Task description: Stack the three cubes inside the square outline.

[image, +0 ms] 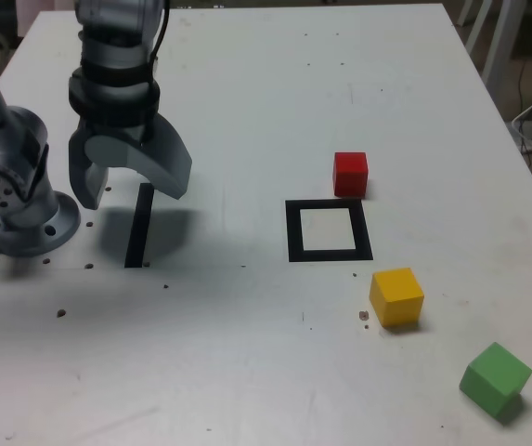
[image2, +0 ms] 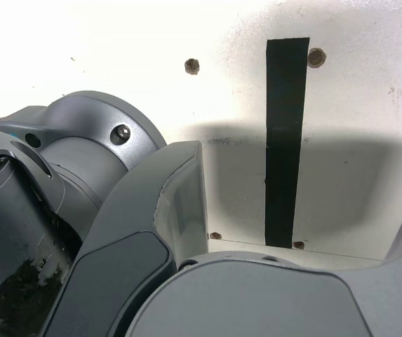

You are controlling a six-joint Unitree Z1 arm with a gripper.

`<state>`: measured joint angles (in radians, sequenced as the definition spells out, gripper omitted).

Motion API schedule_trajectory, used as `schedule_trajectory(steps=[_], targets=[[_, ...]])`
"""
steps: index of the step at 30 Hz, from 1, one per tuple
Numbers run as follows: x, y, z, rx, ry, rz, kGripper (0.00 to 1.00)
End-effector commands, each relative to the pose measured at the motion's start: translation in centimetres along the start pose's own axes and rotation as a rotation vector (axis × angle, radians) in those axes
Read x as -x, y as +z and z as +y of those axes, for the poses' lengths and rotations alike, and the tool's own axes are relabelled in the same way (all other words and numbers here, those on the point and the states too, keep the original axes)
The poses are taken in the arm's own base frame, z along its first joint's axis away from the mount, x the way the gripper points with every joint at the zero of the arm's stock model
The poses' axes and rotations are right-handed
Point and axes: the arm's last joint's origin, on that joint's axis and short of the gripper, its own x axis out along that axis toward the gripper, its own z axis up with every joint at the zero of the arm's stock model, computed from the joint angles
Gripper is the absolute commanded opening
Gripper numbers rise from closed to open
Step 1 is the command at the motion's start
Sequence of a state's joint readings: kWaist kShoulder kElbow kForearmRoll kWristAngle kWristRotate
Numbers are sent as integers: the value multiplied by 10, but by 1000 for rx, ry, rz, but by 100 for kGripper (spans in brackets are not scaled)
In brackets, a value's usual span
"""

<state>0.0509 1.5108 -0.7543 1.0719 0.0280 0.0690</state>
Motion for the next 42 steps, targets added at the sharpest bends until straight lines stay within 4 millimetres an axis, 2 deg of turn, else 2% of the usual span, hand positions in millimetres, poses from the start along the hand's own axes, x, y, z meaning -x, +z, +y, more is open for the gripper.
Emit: schedule_trajectory(steps=[1, 14, 20, 30, 42], targets=[[0, -1, 0, 1, 1, -2, 99], [1, -1, 0, 1, 1, -5, 99], [10, 6, 2, -6, 23, -39, 99], [49, 38, 7, -27, 58, -100, 99], [88, 90, 13, -68, 69, -124, 99]])
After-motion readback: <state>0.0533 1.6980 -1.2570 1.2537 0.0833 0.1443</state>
